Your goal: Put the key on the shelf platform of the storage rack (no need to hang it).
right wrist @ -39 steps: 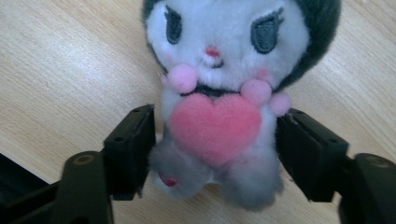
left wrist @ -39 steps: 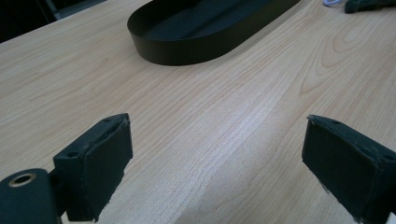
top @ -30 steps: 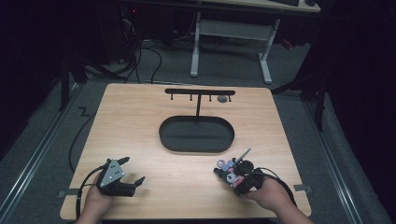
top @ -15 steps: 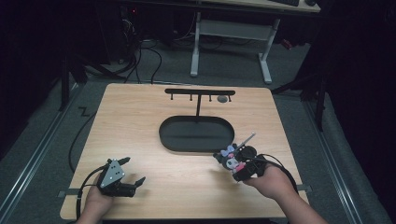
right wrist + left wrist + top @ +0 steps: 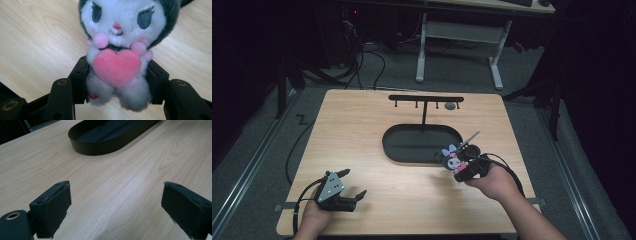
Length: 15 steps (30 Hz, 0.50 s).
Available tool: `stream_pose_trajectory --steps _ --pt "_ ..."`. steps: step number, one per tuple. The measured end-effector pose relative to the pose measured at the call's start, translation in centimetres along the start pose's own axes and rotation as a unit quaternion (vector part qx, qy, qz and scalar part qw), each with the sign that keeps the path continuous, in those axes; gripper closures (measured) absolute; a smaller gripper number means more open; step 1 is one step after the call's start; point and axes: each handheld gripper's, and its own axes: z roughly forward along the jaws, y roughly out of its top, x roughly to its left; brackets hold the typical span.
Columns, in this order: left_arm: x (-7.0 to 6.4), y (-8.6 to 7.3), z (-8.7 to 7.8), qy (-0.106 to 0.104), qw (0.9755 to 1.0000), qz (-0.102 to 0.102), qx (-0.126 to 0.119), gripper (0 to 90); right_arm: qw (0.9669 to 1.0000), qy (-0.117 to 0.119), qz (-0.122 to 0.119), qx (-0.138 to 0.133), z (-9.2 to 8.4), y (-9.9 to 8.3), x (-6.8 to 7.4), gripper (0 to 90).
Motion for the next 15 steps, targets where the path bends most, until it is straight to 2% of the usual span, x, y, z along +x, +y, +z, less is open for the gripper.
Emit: stream_pose_trajectory --steps 3,5,8,9,12,13,15 --pt "0.1 -0.1 -0.1 0.001 1.0 0.001 0.003 9.6 1.0 0.002 0.0 -0.005 0.1 0.8 -0.1 47.1" --pt "0.2 0.1 -0.3 0.006 0.9999 -0.007 -0.007 9.6 1.0 0.001 -0.003 -0.008 0.4 1.3 -0.1 47.0" --pt "0.1 0.2 -0.2 0.005 1.0 -0.001 -0.006 9.6 1.0 0.001 0.003 -0.007 0.5 1.9 0.0 47.0" --pt "-0.1 0.2 -0.1 0.001 1.0 0.006 0.002 9.6 0.9999 -0.001 -0.005 -0.012 0.6 2.5 -0.1 47.0" --pt "-0.3 0.3 0.0 -0.002 1.0 0.009 0.003 9.6 0.9999 0.001 0.004 -0.015 0.7 3.0 -0.2 47.0" --pt "-0.3 0.4 -0.1 -0.001 1.0 0.008 -0.002 9.6 0.9998 -0.005 -0.005 -0.017 1.0 3.6 -0.4 47.0" --pt "-0.2 0.3 0.0 -0.001 1.0 0.009 0.0 9.5 0.9998 -0.004 -0.006 -0.016 1.3 4.2 -0.6 47.0"
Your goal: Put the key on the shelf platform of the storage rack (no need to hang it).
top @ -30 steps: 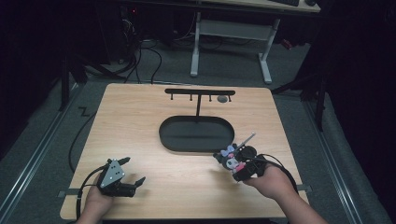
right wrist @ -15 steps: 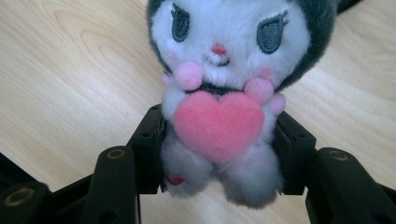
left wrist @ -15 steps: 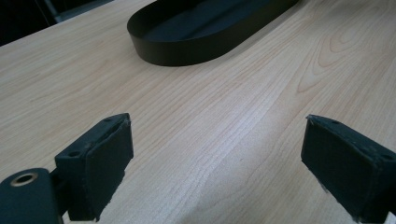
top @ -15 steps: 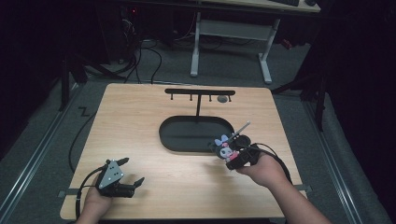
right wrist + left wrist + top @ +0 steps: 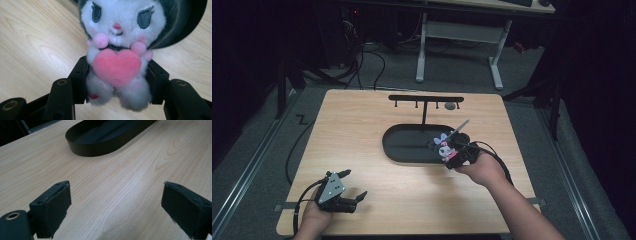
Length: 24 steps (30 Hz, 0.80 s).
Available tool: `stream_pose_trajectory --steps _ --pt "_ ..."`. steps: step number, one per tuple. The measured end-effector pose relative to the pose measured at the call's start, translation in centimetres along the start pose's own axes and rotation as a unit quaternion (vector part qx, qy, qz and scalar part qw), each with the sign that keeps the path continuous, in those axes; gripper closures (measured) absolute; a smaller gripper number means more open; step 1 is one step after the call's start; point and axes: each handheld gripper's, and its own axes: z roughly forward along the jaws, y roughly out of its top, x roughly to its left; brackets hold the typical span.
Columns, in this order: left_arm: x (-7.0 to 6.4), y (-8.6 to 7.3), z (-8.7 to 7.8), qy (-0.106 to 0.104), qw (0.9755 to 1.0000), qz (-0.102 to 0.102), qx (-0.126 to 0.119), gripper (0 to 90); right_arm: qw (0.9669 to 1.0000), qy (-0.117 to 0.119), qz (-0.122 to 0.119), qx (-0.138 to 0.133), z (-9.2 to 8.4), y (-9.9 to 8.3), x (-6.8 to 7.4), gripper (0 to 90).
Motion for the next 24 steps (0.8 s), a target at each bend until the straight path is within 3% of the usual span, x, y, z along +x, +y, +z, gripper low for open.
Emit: stream_pose_trajectory --steps 7,9,15,24 --pt "0.2 0.0 -0.1 0.005 0.9999 -0.007 -0.006 9.6 1.0 0.001 -0.004 -0.003 0.8 1.6 -0.4 46.9" --pt "0.2 -0.1 -0.2 0.003 1.0 -0.005 -0.004 9.6 0.9999 0.007 0.005 -0.007 1.1 2.2 -0.6 46.9" --pt "0.4 -0.2 -0.3 0.003 0.9999 -0.01 -0.006 9.6 0.9997 0.002 0.004 -0.025 2.1 4.1 -0.7 46.9" --pt "0.4 -0.3 -0.3 0.002 0.9999 -0.01 -0.004 9.6 0.9996 -0.01 0.003 -0.027 4.1 5.3 -0.7 46.9"
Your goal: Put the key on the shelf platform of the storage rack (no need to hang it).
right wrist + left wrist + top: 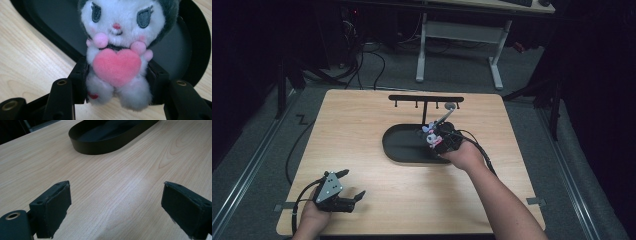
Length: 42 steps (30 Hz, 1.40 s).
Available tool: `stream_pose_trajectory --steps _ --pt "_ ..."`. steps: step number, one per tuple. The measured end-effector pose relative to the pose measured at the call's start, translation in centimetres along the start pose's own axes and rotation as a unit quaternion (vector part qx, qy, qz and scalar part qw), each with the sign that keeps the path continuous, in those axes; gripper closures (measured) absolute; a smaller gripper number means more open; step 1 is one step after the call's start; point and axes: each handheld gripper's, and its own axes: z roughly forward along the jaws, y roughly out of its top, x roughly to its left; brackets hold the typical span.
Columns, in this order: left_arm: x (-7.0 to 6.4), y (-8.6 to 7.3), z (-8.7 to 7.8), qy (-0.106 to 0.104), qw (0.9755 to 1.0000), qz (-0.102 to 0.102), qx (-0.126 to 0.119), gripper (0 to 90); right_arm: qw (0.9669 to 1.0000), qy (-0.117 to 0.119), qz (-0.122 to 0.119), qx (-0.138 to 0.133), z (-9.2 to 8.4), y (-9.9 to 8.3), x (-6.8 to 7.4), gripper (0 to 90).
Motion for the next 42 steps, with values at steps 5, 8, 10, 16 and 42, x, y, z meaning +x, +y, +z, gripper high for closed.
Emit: stream_pose_trajectory --steps 5,8,10,16,42 --pt "0.0 0.0 0.1 0.0 1.0 0.001 0.0 9.6 1.0 0.002 0.002 -0.001 0.6 0.3 -0.1 46.9" --pt "0.1 0.2 0.2 -0.001 1.0 0.002 -0.003 9.6 1.0 -0.003 0.003 -0.003 1.0 0.6 -0.3 46.9" --pt "0.0 0.2 0.2 -0.001 1.0 0.003 -0.003 9.7 1.0 -0.003 0.009 -0.003 1.1 0.7 -0.3 46.9" --pt "0.1 0.2 0.3 -0.001 1.0 -0.001 -0.005 9.9 0.9999 0.002 0.016 0.001 2.2 1.0 -0.6 46.9" --pt "-0.2 0.4 0.8 -0.008 0.9999 0.007 0.0 10.5 0.9992 0.0 0.018 0.036 3.6 0.0 -1.1 45.6"
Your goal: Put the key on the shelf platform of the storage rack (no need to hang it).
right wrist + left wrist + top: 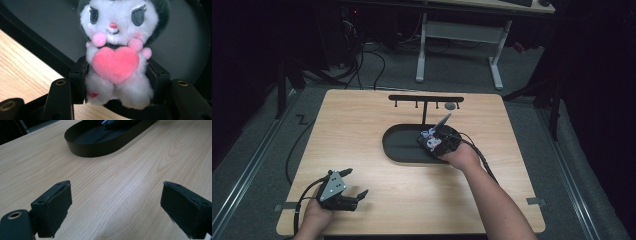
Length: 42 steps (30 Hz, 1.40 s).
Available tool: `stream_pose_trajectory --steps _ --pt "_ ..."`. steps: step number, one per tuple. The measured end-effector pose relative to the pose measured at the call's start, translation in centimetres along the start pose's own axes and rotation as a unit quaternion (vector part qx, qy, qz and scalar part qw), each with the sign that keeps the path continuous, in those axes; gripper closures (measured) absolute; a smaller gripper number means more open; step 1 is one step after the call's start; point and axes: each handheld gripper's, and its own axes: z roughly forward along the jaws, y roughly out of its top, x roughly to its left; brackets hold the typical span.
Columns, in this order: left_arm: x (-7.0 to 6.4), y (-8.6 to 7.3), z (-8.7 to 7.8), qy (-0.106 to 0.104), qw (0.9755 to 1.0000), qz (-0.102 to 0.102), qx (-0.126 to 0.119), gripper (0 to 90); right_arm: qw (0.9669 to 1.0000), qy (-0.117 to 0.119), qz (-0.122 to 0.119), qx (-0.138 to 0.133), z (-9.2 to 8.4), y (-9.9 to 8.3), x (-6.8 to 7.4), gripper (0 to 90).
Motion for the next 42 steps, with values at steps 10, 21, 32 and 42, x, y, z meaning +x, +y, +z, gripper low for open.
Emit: stream_pose_trajectory --steps 10,21,32,42 --pt "0.1 0.0 -0.1 0.001 1.0 -0.002 0.0 10.6 1.0 0.0 0.0 0.001 0.7 0.3 0.3 43.2" --pt "0.0 0.0 -0.1 0.0 1.0 0.0 -0.001 10.6 0.9993 -0.018 0.017 -0.028 -0.4 0.4 0.3 29.1" --pt "-0.1 0.2 0.0 0.002 1.0 0.003 0.0 11.0 0.998 -0.024 0.02 -0.055 -2.7 -0.3 0.2 25.7" --pt "-0.1 0.2 0.1 0.003 1.0 0.001 -0.002 10.7 0.9963 -0.027 0.016 -0.08 -3.9 -0.7 0.3 25.8"
